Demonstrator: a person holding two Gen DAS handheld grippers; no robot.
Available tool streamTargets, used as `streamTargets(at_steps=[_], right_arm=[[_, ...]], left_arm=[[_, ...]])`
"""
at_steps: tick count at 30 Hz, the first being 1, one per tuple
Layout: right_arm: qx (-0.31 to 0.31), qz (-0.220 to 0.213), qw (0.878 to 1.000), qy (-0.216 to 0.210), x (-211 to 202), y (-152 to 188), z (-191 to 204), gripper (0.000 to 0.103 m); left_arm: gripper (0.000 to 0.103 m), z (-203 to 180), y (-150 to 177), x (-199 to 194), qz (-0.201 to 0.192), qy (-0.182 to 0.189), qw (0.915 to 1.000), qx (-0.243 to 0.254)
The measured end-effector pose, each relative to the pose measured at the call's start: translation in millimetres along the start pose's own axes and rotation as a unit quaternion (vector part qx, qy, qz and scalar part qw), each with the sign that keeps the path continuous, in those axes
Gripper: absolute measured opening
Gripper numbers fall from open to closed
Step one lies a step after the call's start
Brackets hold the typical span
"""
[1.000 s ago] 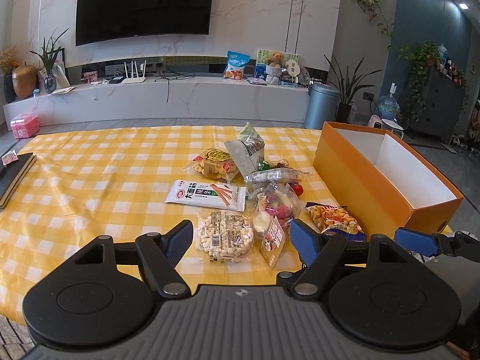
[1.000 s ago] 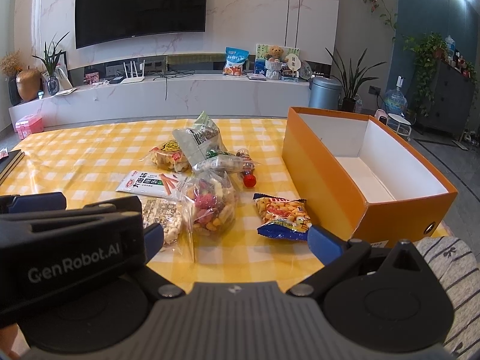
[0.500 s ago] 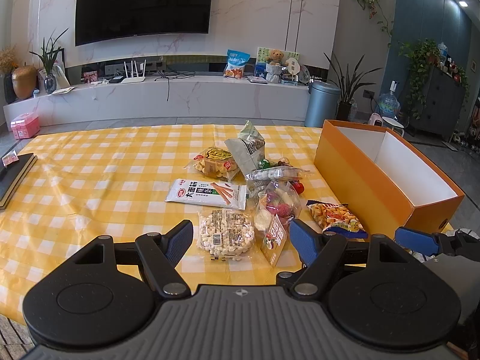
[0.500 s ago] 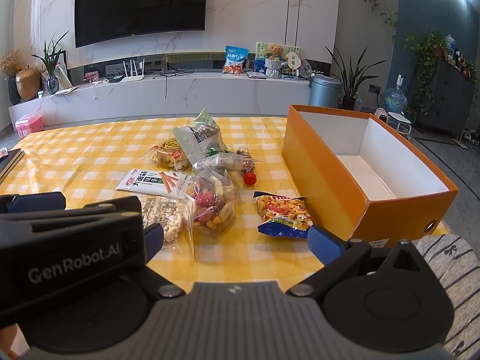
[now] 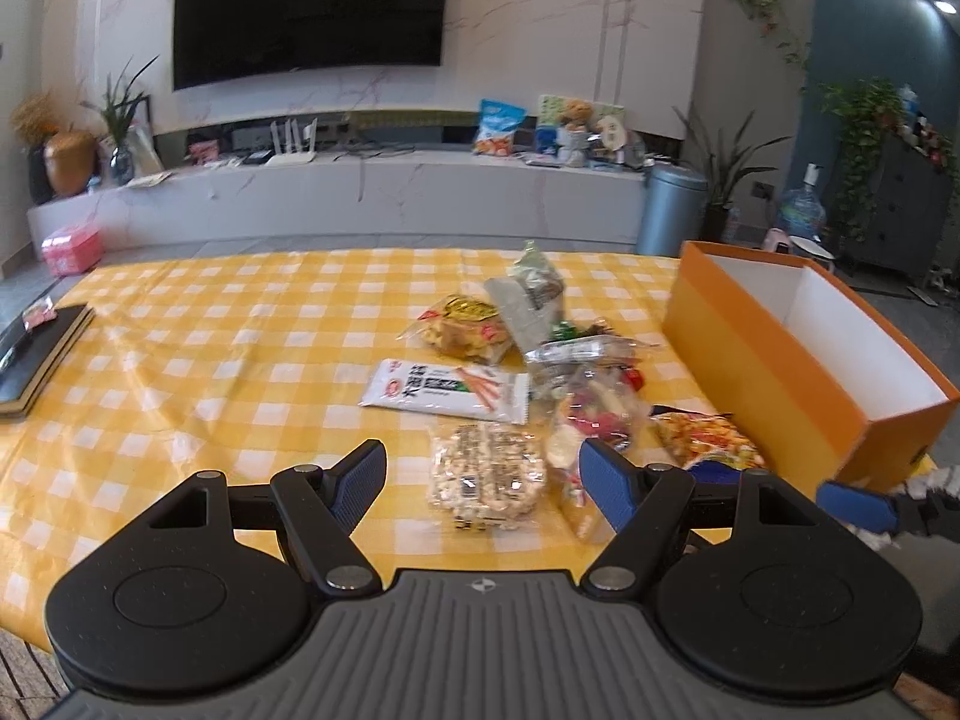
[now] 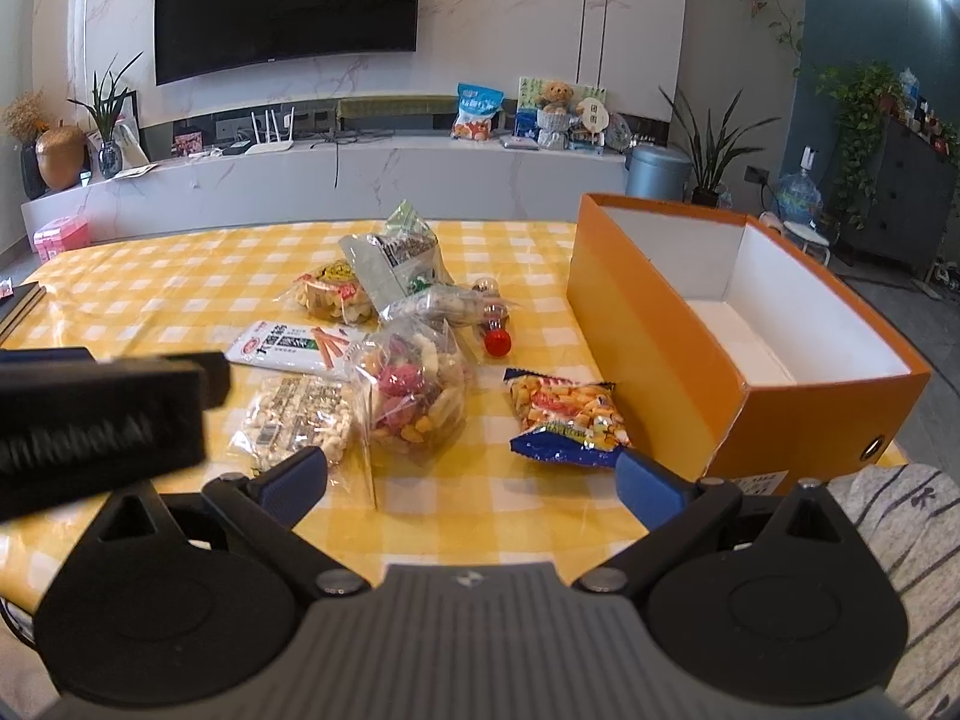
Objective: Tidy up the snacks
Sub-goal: 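Reach the right gripper to the clear bag of pink candies and grasp it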
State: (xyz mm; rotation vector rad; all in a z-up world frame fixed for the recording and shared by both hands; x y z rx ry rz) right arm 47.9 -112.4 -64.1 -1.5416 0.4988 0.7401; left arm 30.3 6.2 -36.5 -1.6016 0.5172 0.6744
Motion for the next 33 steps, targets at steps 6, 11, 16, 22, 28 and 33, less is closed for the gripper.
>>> streamTargets(at_steps=[6,11,16,22,28,33], right_arm=[[0.005,0.012,1.0,0.002,19,-3,-7,0.1],[0.01,0.012,1.0,-0.005,36,-8,-10,0.1],[0.016,-0.006,1.0,-0.006,53,-20,-6,0.1],[-0.013,-0.006,1.0,-0.013,75,-32,9,0.089],[-0.039,-0.002,0.999,-0.007,93,-41,29,0.088],[-0.039,0.008,0.999,0.023,117,-51,43,0.088]], left_arm=[[0.086,26,-4,16,0.017,-0.019,0.9991,-0.033],[0.086,46,-3,30,0.031,-0.032,0.9975,-0.055],[0.086,53,2,46,0.057,-0.025,0.9961,-0.062],[0.086,60,11,65,0.087,-0.02,0.9936,-0.069],[0.086,69,15,75,0.106,-0.016,0.9908,-0.082],[0.086,76,16,76,0.113,-0.004,0.9889,-0.096]])
Point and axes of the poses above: each gripper's, at about its wrist camera, not at the fingertips, and x roughly the way its jaws point, z to its left, y to its underside, the point moved 2 cm from there along x, roughly the way its jaws point, and after that the axes turned 7 degrees about z, right-handed, at the moved point
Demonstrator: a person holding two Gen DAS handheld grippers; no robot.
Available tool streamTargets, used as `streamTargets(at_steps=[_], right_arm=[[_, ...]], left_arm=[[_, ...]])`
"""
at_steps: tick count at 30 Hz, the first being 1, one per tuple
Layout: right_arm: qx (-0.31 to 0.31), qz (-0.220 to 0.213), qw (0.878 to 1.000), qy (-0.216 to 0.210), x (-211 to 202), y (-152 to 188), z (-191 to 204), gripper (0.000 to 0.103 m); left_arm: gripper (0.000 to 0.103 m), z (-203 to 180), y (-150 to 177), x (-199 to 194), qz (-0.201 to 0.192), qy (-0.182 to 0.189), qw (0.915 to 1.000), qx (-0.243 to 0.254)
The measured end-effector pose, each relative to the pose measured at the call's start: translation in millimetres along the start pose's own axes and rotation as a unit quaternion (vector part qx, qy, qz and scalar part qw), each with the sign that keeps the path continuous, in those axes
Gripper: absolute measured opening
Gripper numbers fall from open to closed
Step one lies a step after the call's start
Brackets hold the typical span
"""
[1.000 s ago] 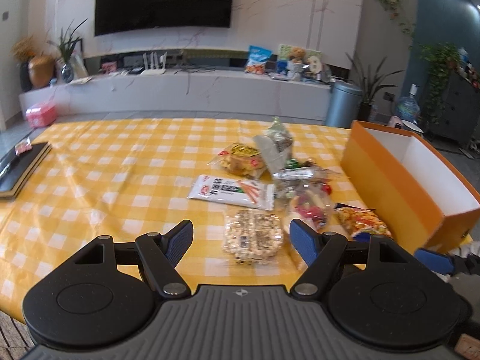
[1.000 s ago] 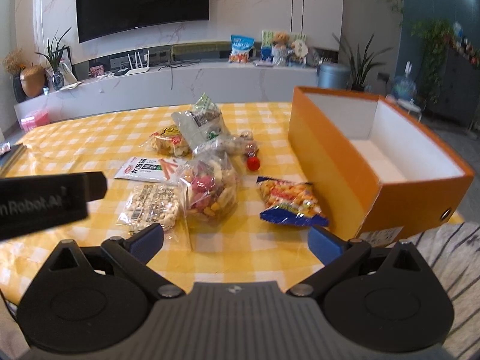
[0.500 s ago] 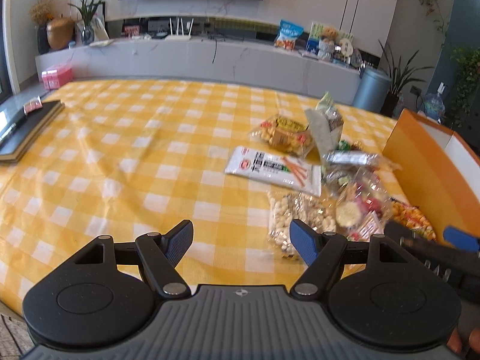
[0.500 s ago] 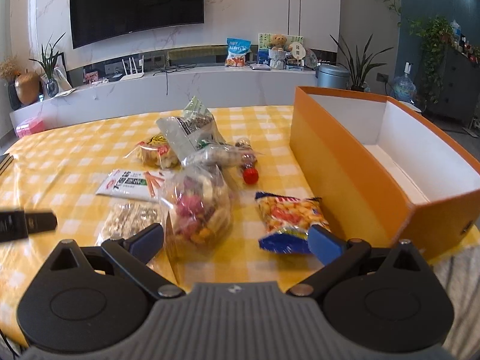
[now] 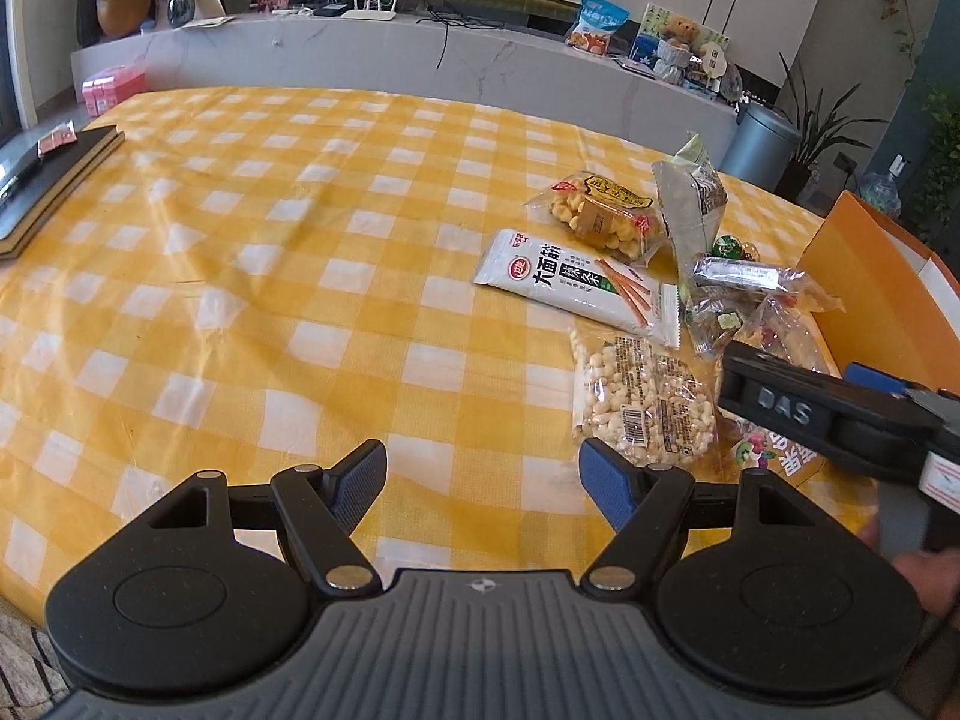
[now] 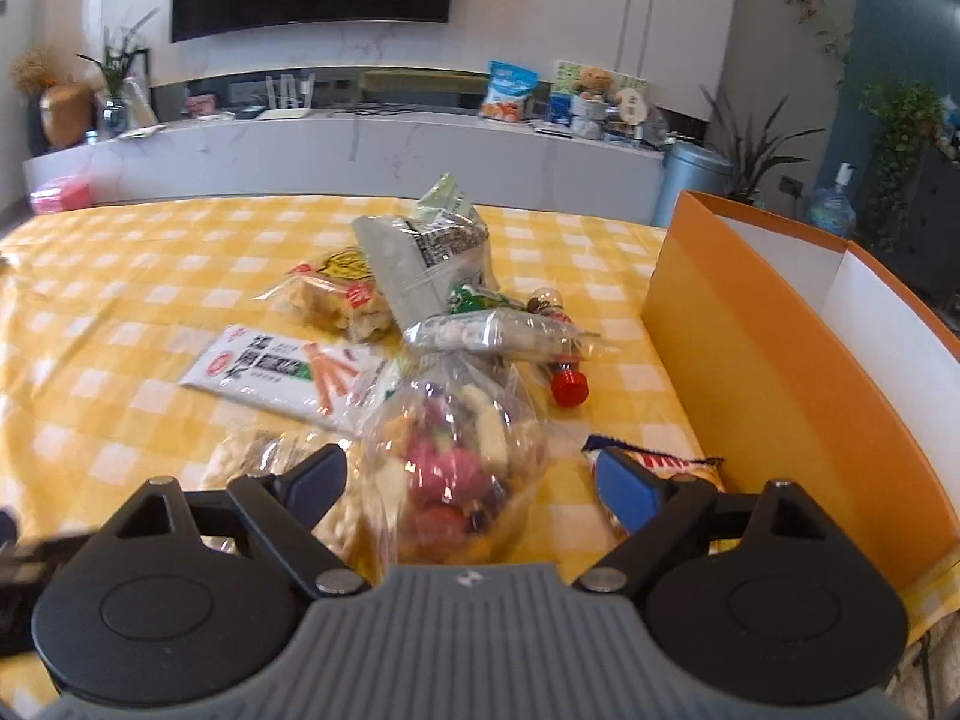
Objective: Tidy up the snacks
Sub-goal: 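Reach the right gripper to the clear bag of pink candies and grasp it, then grasp the clear bag of white peanuts with the left gripper while the right lifts the candy bag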
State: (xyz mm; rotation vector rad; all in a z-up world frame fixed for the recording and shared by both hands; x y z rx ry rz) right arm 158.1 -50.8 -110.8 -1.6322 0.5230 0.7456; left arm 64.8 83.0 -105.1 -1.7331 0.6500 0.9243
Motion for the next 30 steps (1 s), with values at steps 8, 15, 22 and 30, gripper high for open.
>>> streamTargets(at_steps=[8,15,22,30], right_arm=[[0.034,0.031,0.999,-0.006,29,3,-3,0.087],[0.018,0.018,0.999,-0.022,24,7,-1,0.066],[0.057,0.016,0.997,-0.046,9,8,-23,0.063],[0.088,-0.001,0.994,-0.057,-28,19,-57,0.063]], left_arm=[[0.086,3,0,6,0.003,-0.004,1.0,-0.005],[0.086,-8,1,2,-0.026,0.005,0.9995,0.018],[0.086,-19,-1,-2,-0.049,0.006,0.9984,0.026],[0.086,-49,-15,13,-0.049,-0.034,0.9948,0.083]])
Point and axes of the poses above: each gripper's, at about its wrist camera, not at the fingertips, and x roughly the way its jaws point, z to its left, y to its underside, the point moved 2 cm from there along x, roughly the way its jaws point, and after that the axes turned 7 degrees about z, right-handed, at the moved point
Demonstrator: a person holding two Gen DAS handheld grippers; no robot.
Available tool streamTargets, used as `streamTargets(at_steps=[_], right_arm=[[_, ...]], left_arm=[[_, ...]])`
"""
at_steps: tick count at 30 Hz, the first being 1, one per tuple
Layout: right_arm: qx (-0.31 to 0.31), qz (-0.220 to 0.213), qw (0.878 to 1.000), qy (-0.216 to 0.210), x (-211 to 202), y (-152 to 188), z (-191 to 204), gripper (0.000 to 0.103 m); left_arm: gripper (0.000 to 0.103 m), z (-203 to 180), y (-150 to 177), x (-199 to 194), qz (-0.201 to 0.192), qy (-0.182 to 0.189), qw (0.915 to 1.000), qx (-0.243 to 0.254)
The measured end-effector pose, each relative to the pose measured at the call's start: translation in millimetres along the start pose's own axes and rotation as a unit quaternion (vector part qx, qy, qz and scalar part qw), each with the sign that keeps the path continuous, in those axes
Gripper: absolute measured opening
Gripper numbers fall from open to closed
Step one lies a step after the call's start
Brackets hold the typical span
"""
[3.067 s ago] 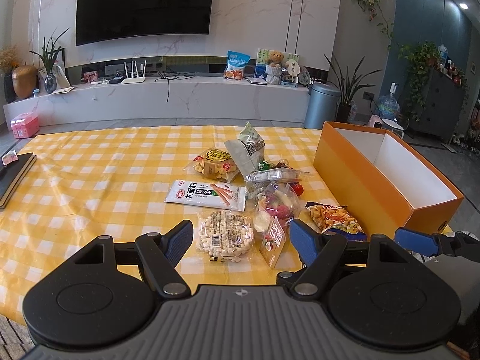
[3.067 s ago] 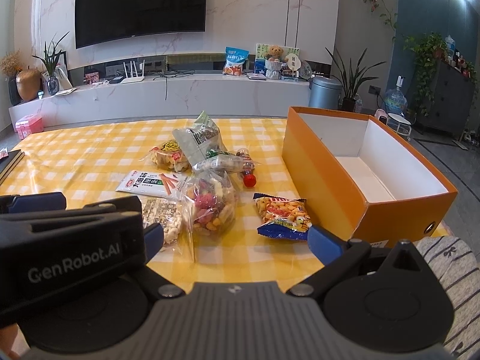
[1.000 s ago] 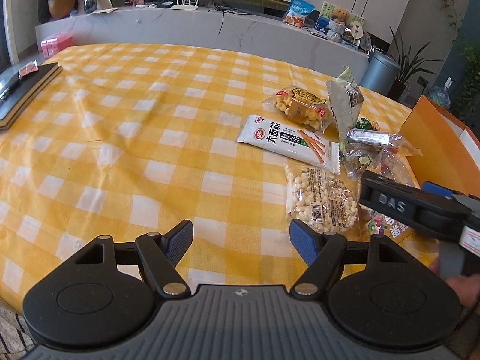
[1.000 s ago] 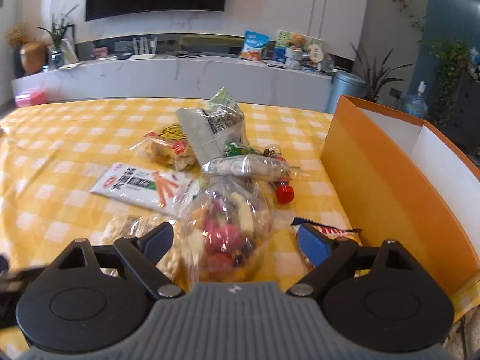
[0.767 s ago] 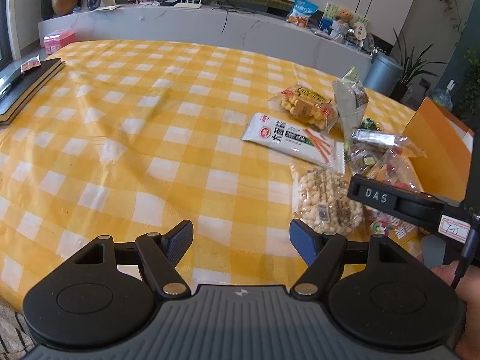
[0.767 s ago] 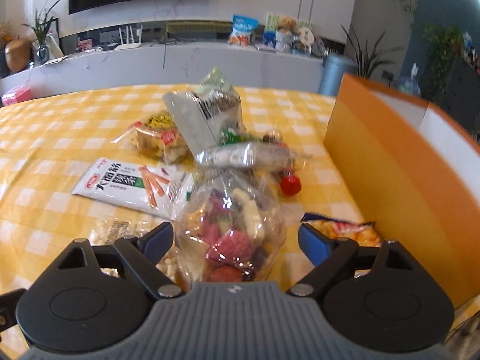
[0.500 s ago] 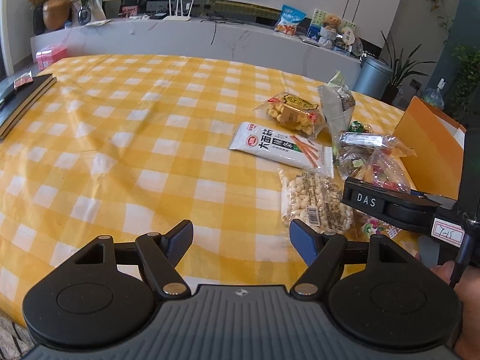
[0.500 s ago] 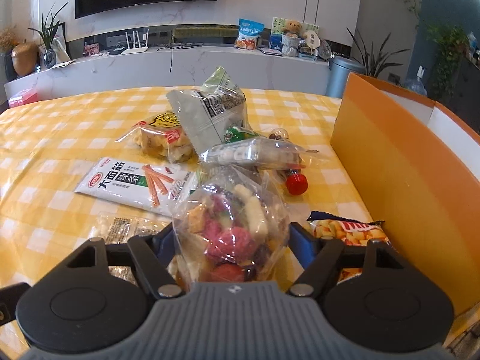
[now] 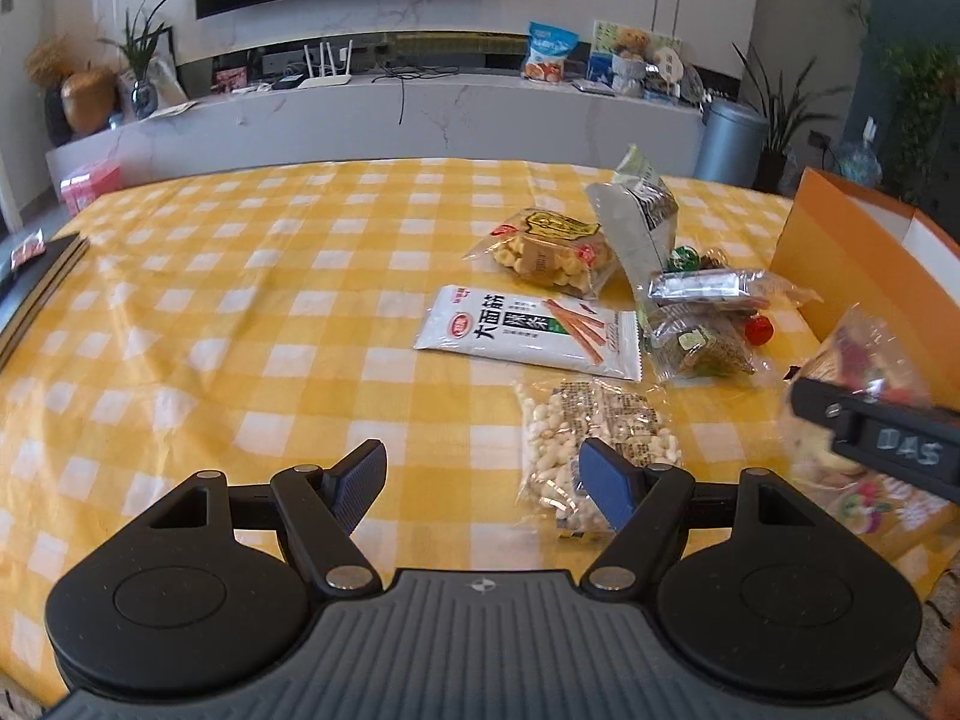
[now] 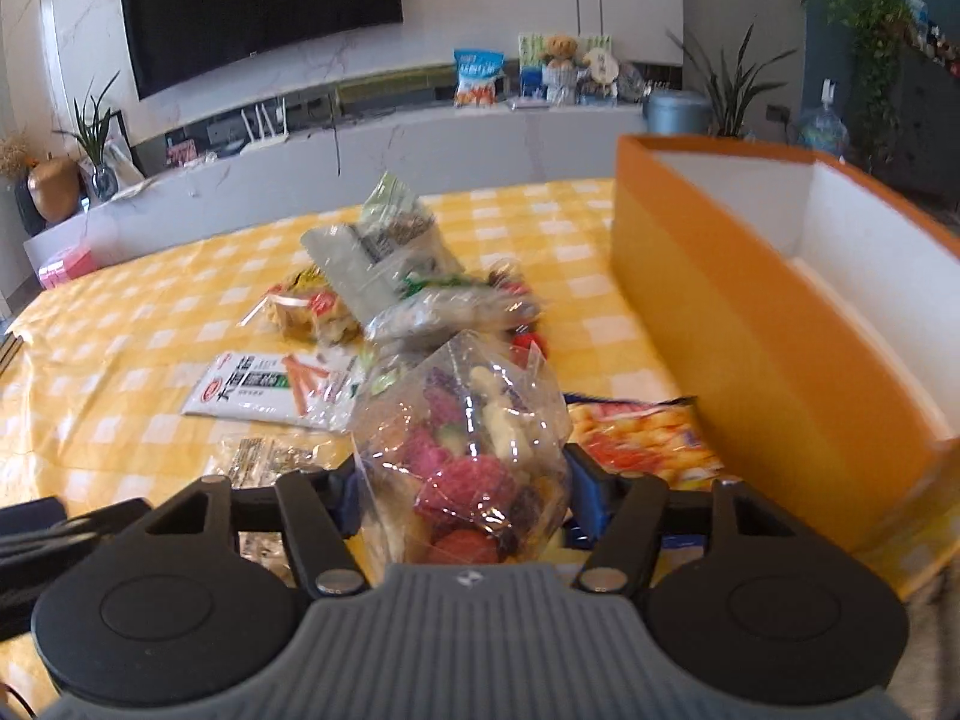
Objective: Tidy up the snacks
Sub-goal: 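Grasp the clear bag of white peanuts with the left gripper while the right lifts the candy bag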
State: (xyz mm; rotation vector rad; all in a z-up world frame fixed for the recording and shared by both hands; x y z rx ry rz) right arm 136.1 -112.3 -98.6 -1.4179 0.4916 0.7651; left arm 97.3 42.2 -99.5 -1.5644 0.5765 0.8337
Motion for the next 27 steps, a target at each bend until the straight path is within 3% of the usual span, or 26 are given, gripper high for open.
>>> streamTargets(at_steps=[5,9,12,18,22,27], right_arm=[[0.032,-0.016,0.999,-0.004,-11,-4,-21,0.063],[0.015,-0.03,0.998,0.044,-7,-3,-21,0.063],[0.018,-0.02,0.999,0.039,-4,-2,-23,0.063],[0.026,-0.019,0.999,0.032,-5,-2,-25,0.063],[0.018,-0.021,0.999,0.036,-7,-1,-22,0.063],[0.008,-0.022,0.999,0.041,-6,0,-19,0.063]], left_arm=[[0.087,-26,-14,16,0.019,0.005,0.9995,0.023],[0.087,-45,-20,42,0.051,0.013,0.9978,0.04],[0.091,-50,-23,52,0.031,0.014,0.9989,0.032],[0.099,-57,-29,67,0.044,0.012,0.9975,0.053],[0.099,-55,-25,77,0.055,0.012,0.9974,0.046],[0.091,-56,-16,71,0.025,0.015,0.9982,0.052]])
Point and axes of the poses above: each gripper's, at about its wrist camera, not at the fingertips, and x roughly the way its jaws point, z to its left, y to its underside, the point moved 2 cm from there along x, roughly the way its jaws point, and after that the axes turned 7 degrees about z, right-handed, at the moved point
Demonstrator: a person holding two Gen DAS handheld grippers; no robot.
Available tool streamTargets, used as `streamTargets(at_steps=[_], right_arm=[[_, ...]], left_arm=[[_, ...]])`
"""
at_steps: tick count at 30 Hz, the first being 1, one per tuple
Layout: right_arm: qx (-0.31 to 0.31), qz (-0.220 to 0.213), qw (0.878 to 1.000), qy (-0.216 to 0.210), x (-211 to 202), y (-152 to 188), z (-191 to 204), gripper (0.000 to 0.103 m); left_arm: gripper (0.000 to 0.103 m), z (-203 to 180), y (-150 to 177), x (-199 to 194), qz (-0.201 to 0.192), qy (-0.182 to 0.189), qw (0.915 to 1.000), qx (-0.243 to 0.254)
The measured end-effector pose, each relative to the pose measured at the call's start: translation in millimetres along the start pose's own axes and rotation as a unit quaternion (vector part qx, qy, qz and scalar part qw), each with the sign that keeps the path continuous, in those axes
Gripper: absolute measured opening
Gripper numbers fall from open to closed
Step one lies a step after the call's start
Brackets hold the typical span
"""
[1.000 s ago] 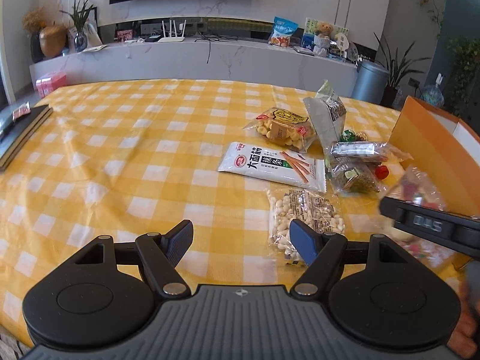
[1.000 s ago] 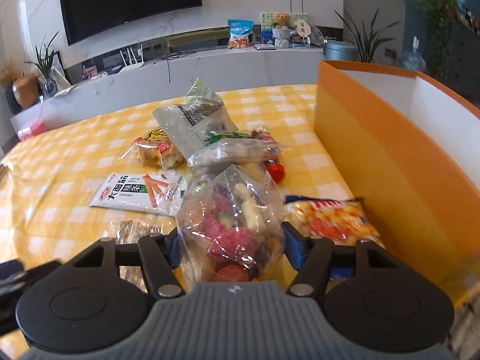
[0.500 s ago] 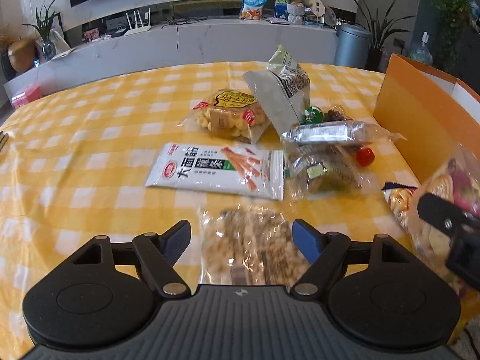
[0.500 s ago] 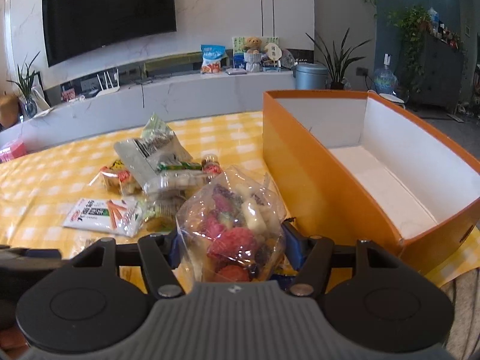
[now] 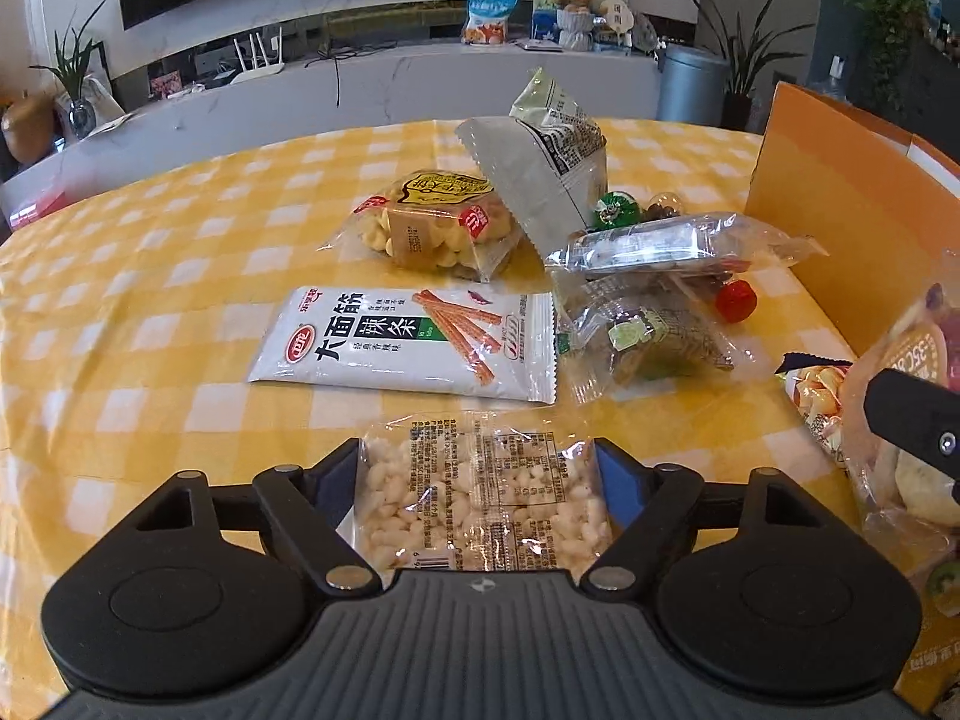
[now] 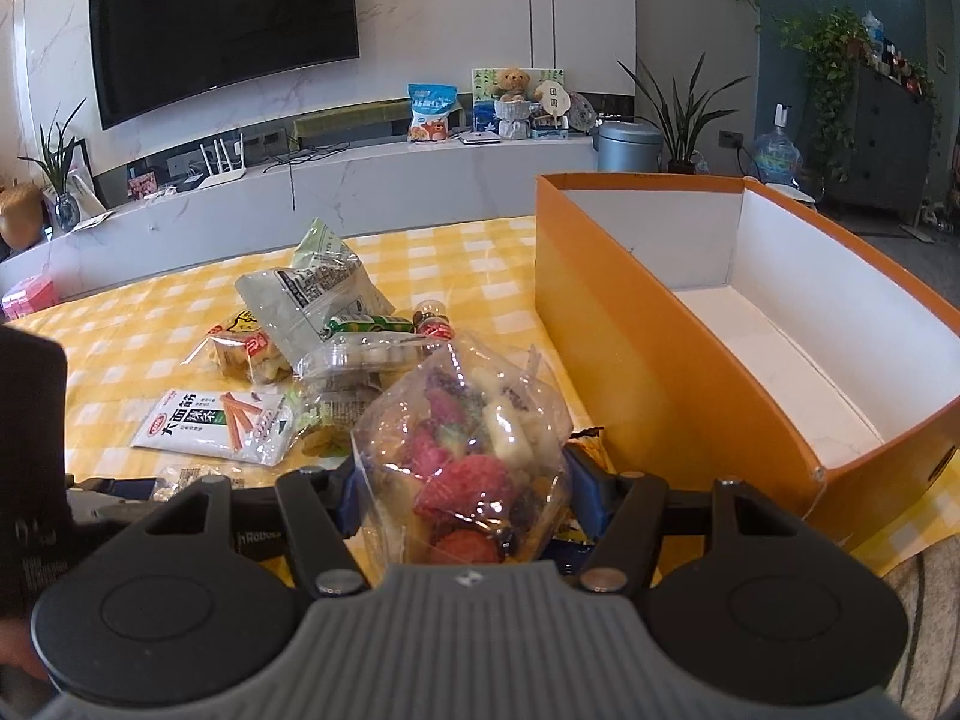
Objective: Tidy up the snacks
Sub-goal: 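Grasp the clear bag of white peanuts with the left gripper while the right lifts the candy bag, then carry both bags to the orange box while the left gripper releases the peanut bag inside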
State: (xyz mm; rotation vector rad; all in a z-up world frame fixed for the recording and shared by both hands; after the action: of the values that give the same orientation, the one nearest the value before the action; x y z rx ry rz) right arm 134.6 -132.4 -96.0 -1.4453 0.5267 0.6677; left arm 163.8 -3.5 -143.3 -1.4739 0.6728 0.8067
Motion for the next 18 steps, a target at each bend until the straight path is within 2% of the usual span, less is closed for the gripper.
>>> streamTargets(at_steps=[4,10,18], right_arm=[[-0.004,0.001,1.0,0.0,0,0,2,0.063],[-0.016,0.003,1.0,0.001,0,1,6,0.063],[-0.008,-0.014,1.0,-0.022,-20,-1,3,0.063]], left_arm=[[0.091,-6,2,-6,-0.004,-0.012,0.9995,0.028],[0.091,-6,7,-31,-0.021,0.006,0.9991,0.036],[0.091,8,6,-65,-0.036,0.034,0.9987,0.013]])
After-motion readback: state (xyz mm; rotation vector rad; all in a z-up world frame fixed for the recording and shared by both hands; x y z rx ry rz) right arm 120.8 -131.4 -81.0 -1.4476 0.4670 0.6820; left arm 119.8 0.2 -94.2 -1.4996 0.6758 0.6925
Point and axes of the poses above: each gripper's, at about its wrist camera, not at the fingertips, and x roughly the way its jaws point, z to its left, y to its underside, the point moved 2 cm from there along x, roughly the way its jaws point, and after that the axes turned 7 degrees about z, right-handed, at the moved point
